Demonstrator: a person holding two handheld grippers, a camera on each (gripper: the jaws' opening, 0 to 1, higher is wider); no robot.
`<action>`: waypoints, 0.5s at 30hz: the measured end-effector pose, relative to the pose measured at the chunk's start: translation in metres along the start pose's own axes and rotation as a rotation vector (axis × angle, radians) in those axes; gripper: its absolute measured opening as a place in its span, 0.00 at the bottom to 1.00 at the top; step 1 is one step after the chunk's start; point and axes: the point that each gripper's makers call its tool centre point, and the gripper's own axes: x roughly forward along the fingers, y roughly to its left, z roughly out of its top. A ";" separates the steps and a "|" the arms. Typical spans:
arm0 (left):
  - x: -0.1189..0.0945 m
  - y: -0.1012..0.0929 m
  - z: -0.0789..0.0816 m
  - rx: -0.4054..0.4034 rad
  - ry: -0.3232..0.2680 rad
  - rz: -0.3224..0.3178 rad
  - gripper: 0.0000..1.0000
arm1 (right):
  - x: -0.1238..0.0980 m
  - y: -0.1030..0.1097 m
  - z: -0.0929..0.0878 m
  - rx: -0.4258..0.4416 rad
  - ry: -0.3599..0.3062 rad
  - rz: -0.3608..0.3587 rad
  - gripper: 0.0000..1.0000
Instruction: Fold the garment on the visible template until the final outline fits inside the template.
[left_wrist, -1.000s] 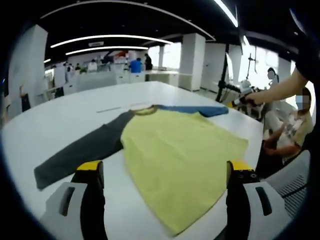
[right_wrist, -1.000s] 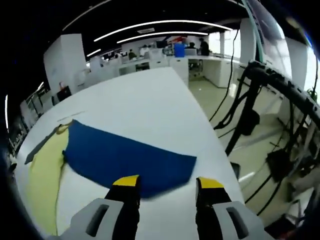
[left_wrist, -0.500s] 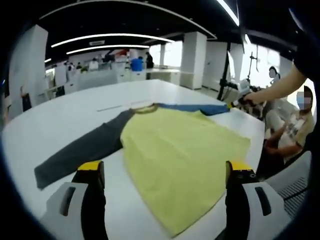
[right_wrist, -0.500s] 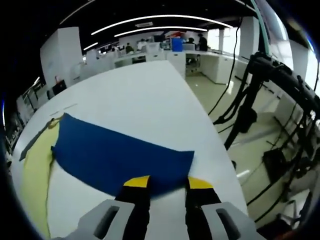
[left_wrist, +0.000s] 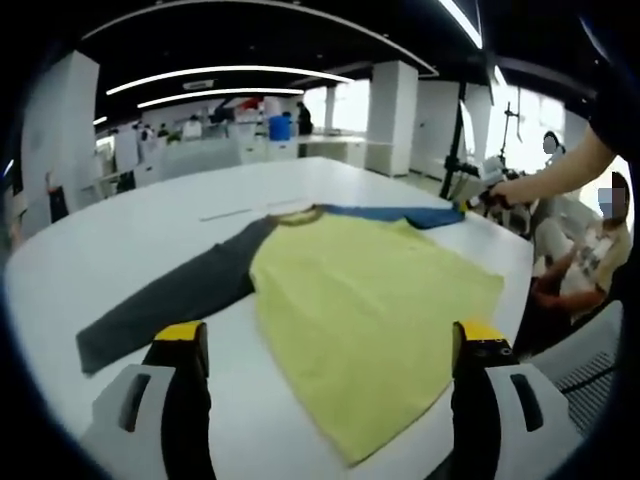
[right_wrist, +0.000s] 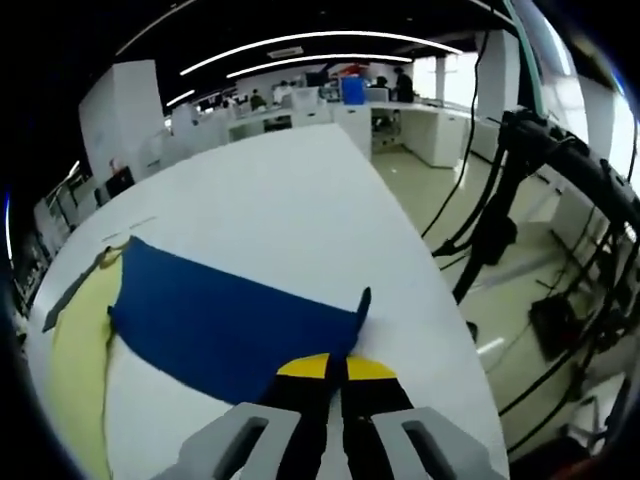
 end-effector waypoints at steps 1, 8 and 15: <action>0.000 0.000 0.000 -0.001 0.000 0.001 0.98 | -0.002 0.001 0.003 0.020 -0.006 -0.005 0.00; 0.001 -0.002 0.002 0.002 -0.004 -0.014 0.99 | -0.010 0.015 0.021 0.048 -0.050 0.010 0.00; 0.000 -0.006 0.007 -0.012 -0.036 -0.029 0.99 | -0.015 0.030 0.043 0.017 -0.082 0.017 0.00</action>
